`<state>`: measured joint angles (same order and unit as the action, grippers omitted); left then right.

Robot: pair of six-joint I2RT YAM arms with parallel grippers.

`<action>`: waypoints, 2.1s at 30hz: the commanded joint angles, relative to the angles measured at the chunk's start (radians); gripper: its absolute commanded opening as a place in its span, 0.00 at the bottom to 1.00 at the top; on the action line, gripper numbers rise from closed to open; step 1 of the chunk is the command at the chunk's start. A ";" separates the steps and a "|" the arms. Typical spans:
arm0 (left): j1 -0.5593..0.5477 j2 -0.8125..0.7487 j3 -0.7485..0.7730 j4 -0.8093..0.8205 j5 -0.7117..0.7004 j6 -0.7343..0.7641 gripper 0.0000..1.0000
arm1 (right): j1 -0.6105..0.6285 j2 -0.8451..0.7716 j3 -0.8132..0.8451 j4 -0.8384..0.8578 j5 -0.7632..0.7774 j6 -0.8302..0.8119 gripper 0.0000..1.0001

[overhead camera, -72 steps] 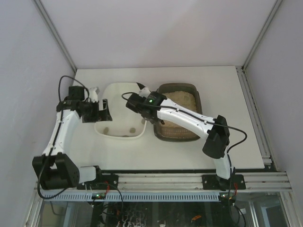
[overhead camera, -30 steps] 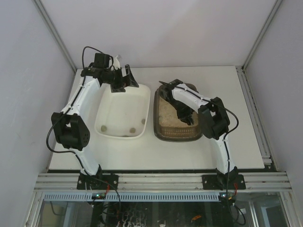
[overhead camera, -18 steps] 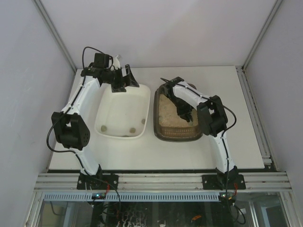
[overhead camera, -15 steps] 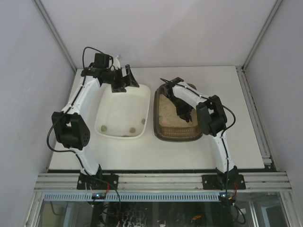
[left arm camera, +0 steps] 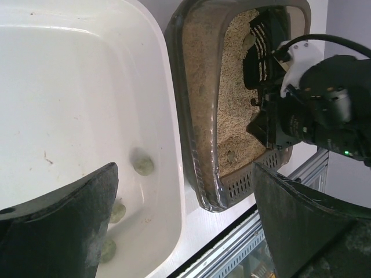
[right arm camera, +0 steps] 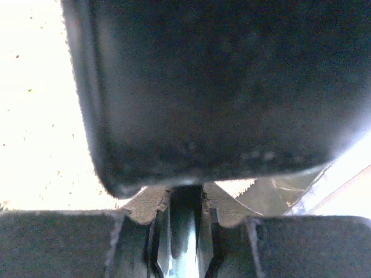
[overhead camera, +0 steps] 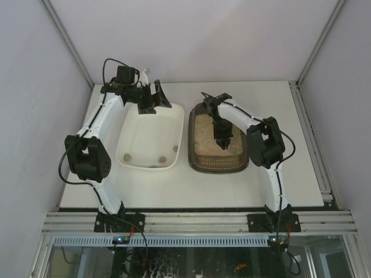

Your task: Clean the litter box

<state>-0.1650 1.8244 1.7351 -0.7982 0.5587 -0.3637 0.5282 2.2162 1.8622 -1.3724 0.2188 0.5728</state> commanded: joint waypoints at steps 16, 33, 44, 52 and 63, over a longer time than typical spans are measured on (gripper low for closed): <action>0.003 0.021 -0.013 0.021 0.061 0.011 1.00 | -0.115 -0.351 -0.389 0.353 -0.463 -0.113 0.00; 0.008 -0.009 -0.047 -0.022 0.045 0.102 1.00 | -0.123 -0.511 -0.512 0.460 -0.531 -0.085 0.00; 0.032 -0.140 -0.157 -0.100 -0.116 0.229 1.00 | -0.180 -0.759 -0.927 1.008 -0.922 0.053 0.00; 0.059 -0.300 -0.392 -0.141 -0.216 0.363 0.98 | -0.205 -0.889 -1.212 1.505 -1.094 0.191 0.00; 0.060 -0.639 -0.764 -0.104 -0.526 0.554 0.99 | -0.308 -0.612 -1.383 2.537 -1.256 0.737 0.00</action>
<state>-0.1089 1.2896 1.0592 -0.9443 0.1730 0.1024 0.2691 1.5112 0.4881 0.6792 -0.9951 1.0817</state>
